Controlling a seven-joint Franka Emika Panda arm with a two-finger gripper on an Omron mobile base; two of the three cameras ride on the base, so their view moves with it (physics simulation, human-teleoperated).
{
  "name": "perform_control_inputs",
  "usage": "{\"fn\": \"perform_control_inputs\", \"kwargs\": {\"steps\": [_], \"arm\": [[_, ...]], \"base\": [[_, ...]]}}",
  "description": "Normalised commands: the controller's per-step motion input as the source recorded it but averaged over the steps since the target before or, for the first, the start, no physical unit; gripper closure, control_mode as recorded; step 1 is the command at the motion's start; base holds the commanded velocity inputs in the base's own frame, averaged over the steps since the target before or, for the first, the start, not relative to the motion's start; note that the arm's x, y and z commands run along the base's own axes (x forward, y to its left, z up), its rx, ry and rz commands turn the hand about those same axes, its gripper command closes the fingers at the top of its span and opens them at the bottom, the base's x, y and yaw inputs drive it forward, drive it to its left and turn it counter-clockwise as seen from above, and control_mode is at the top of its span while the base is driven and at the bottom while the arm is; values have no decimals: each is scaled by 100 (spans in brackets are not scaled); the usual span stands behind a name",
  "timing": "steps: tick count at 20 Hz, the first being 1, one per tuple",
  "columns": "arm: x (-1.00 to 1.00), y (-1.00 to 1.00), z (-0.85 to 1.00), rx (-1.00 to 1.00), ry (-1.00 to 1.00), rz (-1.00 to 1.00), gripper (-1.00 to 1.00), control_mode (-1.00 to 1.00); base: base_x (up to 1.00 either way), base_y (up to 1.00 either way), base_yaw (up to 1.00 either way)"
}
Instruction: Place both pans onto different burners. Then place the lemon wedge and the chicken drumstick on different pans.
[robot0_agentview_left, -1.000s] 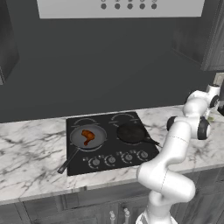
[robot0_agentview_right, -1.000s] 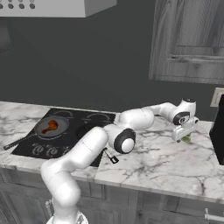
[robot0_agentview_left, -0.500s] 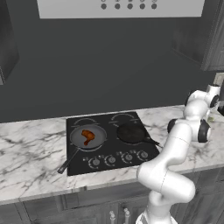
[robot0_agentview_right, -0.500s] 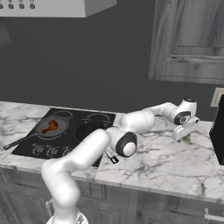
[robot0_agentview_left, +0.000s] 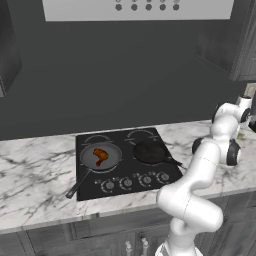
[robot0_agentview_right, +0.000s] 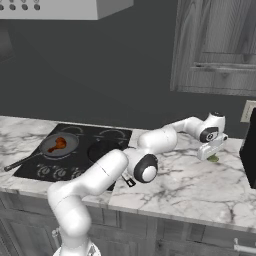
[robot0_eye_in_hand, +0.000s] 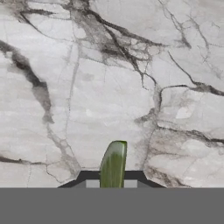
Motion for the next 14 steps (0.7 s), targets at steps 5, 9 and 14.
{"fn": "perform_control_inputs", "kwargs": {"steps": [5,9,14], "arm": [[0,1,-11,0,0,0,100,-100],[-22,20,-35,0,0,0,100,-100],[-34,32,-36,0,0,-2,100,-100]], "base": [[0,0,0],[0,0,0],[0,0,0]]}}
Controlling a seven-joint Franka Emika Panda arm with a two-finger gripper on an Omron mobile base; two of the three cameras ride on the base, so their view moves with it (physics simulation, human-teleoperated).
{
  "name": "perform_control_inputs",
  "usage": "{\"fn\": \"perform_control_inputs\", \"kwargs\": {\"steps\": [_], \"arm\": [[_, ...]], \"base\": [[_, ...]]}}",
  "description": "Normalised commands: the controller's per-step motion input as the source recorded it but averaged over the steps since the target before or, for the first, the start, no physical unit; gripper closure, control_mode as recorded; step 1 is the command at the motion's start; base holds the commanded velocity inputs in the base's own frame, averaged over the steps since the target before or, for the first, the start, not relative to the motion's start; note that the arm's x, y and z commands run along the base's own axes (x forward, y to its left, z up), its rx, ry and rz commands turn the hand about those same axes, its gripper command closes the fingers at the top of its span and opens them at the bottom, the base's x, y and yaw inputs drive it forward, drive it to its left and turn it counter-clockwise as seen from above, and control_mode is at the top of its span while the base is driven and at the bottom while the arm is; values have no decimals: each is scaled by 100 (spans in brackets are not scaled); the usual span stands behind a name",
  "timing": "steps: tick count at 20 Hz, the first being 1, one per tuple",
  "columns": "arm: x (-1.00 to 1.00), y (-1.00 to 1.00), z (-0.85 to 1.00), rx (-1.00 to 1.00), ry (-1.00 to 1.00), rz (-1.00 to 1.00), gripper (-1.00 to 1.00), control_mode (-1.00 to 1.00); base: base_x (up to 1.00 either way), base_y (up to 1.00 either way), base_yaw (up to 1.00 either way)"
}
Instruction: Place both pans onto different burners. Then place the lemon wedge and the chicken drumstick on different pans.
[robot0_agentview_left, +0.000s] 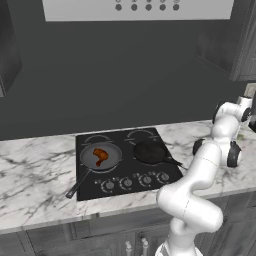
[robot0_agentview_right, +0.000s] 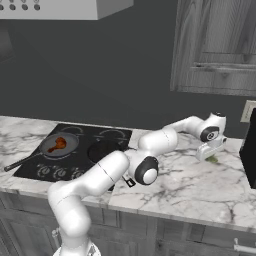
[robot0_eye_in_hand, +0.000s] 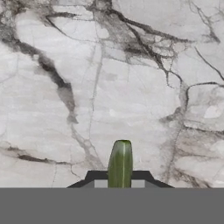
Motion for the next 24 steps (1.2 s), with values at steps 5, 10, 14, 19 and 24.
{"fn": "perform_control_inputs", "kwargs": {"steps": [5,10,14,19,24], "arm": [[-33,34,-33,0,0,-2,100,-100],[-30,30,-23,0,0,-2,100,-100],[-38,30,-18,0,0,-2,100,-100],[-34,30,-23,-5,-7,-3,100,-100],[-24,31,-17,-13,-21,-5,100,-100]], "base": [[0,0,0],[0,0,0],[0,0,0],[0,0,0],[0,0,0]]}}
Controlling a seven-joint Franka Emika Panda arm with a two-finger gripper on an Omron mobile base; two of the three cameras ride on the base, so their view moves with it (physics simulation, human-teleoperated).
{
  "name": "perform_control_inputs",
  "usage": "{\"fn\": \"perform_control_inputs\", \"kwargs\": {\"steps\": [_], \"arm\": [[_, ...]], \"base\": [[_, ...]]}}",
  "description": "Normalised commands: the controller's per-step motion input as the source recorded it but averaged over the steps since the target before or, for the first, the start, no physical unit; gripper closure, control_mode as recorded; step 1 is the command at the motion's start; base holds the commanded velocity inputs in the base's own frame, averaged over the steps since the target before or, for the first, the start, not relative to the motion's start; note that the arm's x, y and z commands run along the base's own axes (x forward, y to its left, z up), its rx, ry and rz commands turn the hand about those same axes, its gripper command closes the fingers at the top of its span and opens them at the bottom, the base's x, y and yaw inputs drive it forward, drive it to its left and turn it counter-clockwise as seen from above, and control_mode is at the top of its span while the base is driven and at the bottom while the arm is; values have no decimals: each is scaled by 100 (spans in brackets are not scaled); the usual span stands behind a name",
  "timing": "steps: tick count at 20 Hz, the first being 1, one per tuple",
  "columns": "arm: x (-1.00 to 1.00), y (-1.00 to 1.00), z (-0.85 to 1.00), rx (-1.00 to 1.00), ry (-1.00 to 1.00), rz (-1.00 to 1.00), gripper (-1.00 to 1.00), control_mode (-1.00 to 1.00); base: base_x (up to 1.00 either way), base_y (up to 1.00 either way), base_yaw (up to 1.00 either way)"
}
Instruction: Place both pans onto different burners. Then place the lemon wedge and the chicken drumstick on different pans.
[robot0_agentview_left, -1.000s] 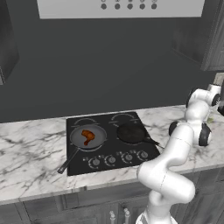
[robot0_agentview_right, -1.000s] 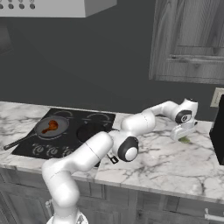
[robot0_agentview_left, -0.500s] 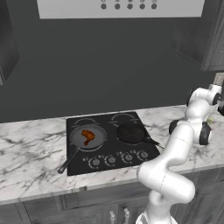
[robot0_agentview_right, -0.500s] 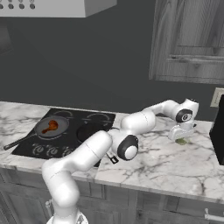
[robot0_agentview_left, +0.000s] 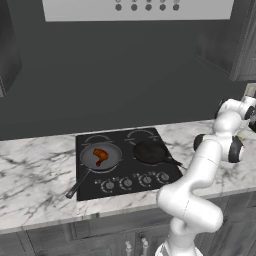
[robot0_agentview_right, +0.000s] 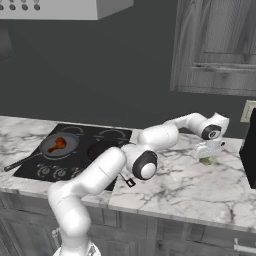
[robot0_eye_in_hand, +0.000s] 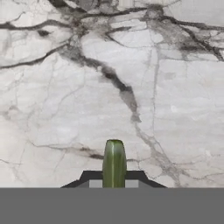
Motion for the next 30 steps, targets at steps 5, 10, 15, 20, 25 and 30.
{"fn": "perform_control_inputs", "kwargs": {"steps": [5,10,15,20,25,30], "arm": [[-6,35,-15,-16,-29,-6,100,-100],[-1,39,-24,-19,-28,-6,100,-100],[-2,34,-25,-18,-29,-5,100,-100],[0,24,-20,-16,-31,-5,100,-100],[0,11,-10,-8,-18,-4,100,-100],[0,2,3,0,1,-3,100,-100]], "base": [[0,0,0],[0,0,0],[0,0,0],[0,0,0],[0,0,0],[0,0,0]]}}
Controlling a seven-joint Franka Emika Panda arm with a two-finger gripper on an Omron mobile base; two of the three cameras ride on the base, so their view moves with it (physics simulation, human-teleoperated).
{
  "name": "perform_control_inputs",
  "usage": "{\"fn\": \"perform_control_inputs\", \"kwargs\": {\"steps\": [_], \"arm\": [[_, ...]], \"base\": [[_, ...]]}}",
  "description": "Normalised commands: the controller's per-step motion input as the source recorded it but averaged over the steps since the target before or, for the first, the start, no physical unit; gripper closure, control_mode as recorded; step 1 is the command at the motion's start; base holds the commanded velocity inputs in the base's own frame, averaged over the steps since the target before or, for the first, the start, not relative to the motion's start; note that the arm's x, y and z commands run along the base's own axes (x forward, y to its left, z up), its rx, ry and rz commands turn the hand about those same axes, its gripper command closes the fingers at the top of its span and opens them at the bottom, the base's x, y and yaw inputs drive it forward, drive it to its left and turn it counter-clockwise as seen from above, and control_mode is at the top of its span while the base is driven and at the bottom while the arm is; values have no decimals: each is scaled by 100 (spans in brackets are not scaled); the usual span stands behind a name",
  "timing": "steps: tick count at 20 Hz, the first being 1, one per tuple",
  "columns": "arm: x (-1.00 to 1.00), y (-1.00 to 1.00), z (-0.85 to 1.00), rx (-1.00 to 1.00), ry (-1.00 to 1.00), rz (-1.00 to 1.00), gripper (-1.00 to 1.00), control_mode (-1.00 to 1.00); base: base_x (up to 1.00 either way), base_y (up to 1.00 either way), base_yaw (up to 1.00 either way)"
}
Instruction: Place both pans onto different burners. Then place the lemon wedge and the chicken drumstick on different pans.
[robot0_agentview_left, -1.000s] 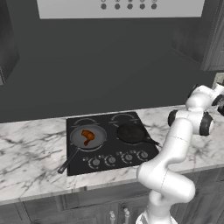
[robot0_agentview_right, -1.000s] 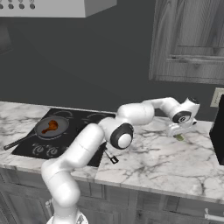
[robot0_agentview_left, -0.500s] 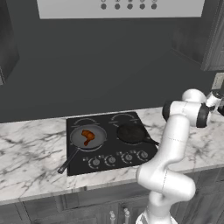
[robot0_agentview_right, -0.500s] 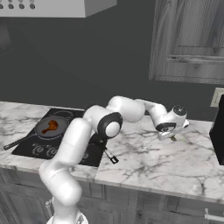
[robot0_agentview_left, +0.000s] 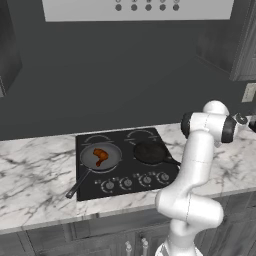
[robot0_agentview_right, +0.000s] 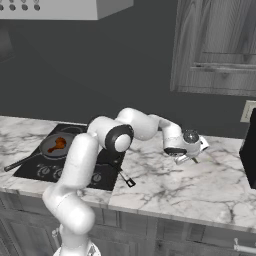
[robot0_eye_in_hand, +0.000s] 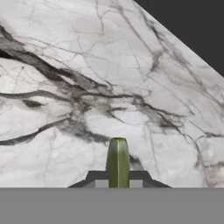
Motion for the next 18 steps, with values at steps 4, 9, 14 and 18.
{"fn": "perform_control_inputs", "kwargs": {"steps": [4,9,14,18], "arm": [[0,11,6,0,5,-4,100,-100],[-10,32,5,0,9,-1,100,-100],[-20,48,14,0,10,-1,100,-100],[-19,52,24,0,19,0,100,-100]], "base": [[0,0,0],[0,0,0],[0,0,0],[0,0,0]]}}
